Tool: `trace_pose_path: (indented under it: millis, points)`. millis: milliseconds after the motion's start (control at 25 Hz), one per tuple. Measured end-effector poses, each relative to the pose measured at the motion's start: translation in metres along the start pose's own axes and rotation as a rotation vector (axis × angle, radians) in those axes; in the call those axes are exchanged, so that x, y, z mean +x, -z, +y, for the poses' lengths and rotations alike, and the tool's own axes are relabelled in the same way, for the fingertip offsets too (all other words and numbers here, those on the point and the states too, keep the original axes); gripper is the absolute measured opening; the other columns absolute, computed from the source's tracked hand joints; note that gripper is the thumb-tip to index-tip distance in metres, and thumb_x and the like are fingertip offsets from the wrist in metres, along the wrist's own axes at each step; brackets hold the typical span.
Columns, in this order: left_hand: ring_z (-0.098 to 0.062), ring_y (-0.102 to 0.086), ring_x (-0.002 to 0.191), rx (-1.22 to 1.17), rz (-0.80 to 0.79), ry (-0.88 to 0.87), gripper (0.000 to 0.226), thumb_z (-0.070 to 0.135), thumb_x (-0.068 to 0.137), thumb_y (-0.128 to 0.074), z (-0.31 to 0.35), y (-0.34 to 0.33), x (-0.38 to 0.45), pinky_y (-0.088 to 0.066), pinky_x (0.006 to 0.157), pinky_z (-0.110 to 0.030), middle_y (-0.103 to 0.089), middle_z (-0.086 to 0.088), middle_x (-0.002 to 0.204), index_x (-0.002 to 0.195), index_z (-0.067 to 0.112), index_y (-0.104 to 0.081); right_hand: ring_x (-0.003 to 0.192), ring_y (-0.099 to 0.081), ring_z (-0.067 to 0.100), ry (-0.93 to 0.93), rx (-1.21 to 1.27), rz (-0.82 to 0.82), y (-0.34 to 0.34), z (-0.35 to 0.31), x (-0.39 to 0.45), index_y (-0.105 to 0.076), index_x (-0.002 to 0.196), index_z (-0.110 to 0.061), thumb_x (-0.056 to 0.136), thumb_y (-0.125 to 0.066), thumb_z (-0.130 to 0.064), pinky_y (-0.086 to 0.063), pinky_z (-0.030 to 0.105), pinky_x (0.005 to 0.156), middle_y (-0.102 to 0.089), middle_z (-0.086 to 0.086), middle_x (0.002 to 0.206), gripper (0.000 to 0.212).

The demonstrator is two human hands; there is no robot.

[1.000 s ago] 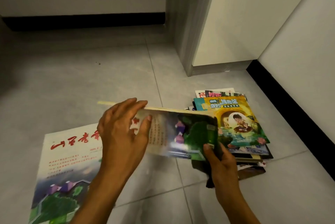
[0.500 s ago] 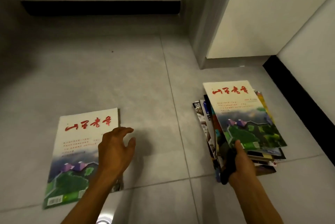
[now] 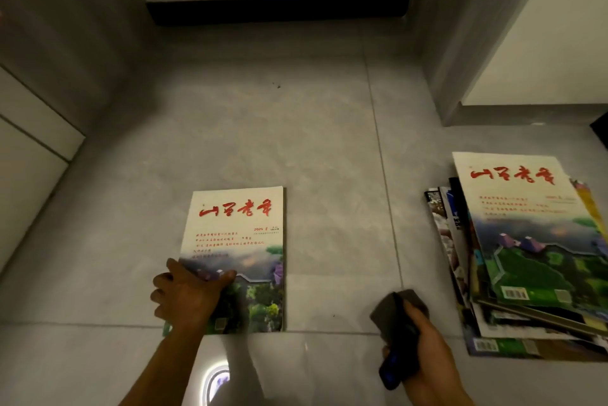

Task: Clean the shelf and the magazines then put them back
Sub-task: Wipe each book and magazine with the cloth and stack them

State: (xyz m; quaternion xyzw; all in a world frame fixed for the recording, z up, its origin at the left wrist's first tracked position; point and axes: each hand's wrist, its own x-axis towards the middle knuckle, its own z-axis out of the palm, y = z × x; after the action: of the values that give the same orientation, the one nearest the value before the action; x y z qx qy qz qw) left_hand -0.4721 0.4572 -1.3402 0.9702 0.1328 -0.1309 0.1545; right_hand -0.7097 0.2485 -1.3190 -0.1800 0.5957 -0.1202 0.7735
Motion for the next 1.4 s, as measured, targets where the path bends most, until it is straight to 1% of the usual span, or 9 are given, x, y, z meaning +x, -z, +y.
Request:
trace_pose_path:
  millis: [240, 440, 560, 680, 840, 1000, 1120, 1240, 1400]
  points:
    - [-0.044, -0.048, 0.110, 0.063, 0.049, -0.021, 0.076, 0.055, 0.069, -0.077, -0.009, 0.004, 0.016, -0.042, 0.096, -0.054, -0.048, -0.025, 0.120, 0.120, 0.005, -0.050, 0.087, -0.070, 0.022, 0.352, -0.031, 0.041, 0.007, -0.060, 0.019, -0.063, 0.118, -0.018, 0.093, -0.059, -0.024, -0.054, 0.035, 0.076, -0.070, 0.006, 0.108, 0.027]
    - [-0.045, -0.053, 0.104, -0.121, 0.094, -0.098, 0.059, 0.033, 0.074, -0.081, -0.010, 0.006, 0.013, -0.047, 0.088, -0.059, -0.054, -0.025, 0.114, 0.117, 0.008, -0.049, 0.092, -0.064, 0.029, 0.323, -0.133, 0.056, 0.019, -0.075, 0.023, -0.062, 0.118, -0.014, 0.091, -0.062, -0.024, -0.051, 0.042, 0.082, -0.070, 0.009, 0.102, 0.029]
    - [-0.036, -0.062, 0.095, -0.452, -0.094, -0.240, 0.028, 0.034, 0.090, -0.064, 0.005, 0.008, -0.003, -0.053, 0.083, -0.056, -0.061, -0.010, 0.107, 0.111, 0.026, -0.047, 0.072, -0.064, 0.027, 0.225, -0.133, 0.037, 0.016, -0.059, 0.019, -0.065, 0.106, -0.007, 0.091, -0.059, -0.012, -0.054, 0.037, 0.063, -0.072, 0.008, 0.074, 0.017]
    - [-0.029, -0.063, 0.099, -0.703, -0.299, -0.281, 0.023, 0.031, 0.094, -0.058, 0.037, 0.005, -0.041, -0.053, 0.086, -0.057, -0.063, -0.002, 0.111, 0.115, 0.035, -0.051, 0.089, -0.067, 0.033, 0.202, -0.157, 0.016, 0.008, -0.051, 0.012, -0.063, 0.118, -0.007, 0.088, -0.057, -0.001, -0.057, 0.040, 0.074, -0.071, 0.015, 0.099, 0.031]
    - [-0.016, -0.062, 0.103, -0.876, -0.606, -0.216, 0.025, 0.015, 0.096, -0.054, 0.070, -0.029, -0.113, -0.056, 0.084, -0.040, -0.064, 0.007, 0.112, 0.111, 0.035, -0.055, 0.102, -0.057, 0.018, 0.677, -0.261, 0.089, -0.008, -0.070, -0.005, -0.049, 0.131, -0.025, 0.090, -0.060, -0.007, -0.049, 0.036, 0.079, -0.058, -0.002, 0.114, 0.047]
    - [-0.018, -0.060, 0.112, -0.606, -0.670, -0.303, 0.029, 0.016, 0.093, -0.061, 0.063, -0.065, -0.143, -0.055, 0.090, -0.039, -0.063, 0.005, 0.121, 0.110, 0.038, -0.052, 0.094, -0.061, 0.005, 1.255, -0.966, 0.200, -0.011, -0.059, 0.015, -0.053, 0.122, -0.017, 0.088, -0.068, -0.016, -0.055, 0.038, 0.082, -0.061, -0.007, 0.109, 0.037]
    - [-0.016, -0.060, 0.115, -0.499, -0.670, -0.393, 0.036, 0.020, 0.089, -0.067, 0.054, -0.071, -0.138, -0.055, 0.092, -0.036, -0.062, 0.008, 0.124, 0.118, 0.036, -0.053, 0.130, -0.047, 0.038, 1.050, -1.621, 0.310, 0.006, 0.006, 0.057, -0.042, 0.140, -0.018, 0.094, -0.052, -0.045, -0.032, 0.055, 0.109, -0.049, 0.015, 0.142, 0.055]
    - [-0.013, -0.068, 0.101, -0.733, -0.705, -0.352, 0.027, 0.031, 0.098, -0.055, 0.057, -0.066, -0.130, -0.057, 0.085, -0.027, -0.070, 0.003, 0.114, 0.125, 0.027, -0.056, 0.143, -0.026, 0.033, 1.069, -1.851, -0.081, 0.011, 0.071, 0.061, -0.028, 0.150, -0.015, 0.100, -0.012, -0.049, -0.011, 0.049, 0.116, -0.032, 0.012, 0.154, 0.063]
    - [-0.005, -0.071, 0.081, -0.995, -0.896, 0.002, 0.027, 0.042, 0.099, -0.046, 0.066, -0.063, -0.127, -0.057, 0.065, -0.020, -0.072, 0.002, 0.100, 0.113, 0.025, -0.062, 0.139, -0.034, 0.031, 1.326, -2.004, -0.162, 0.012, 0.022, 0.083, -0.034, 0.147, -0.018, 0.078, -0.072, -0.041, -0.022, 0.050, 0.115, -0.032, 0.007, 0.152, 0.083]
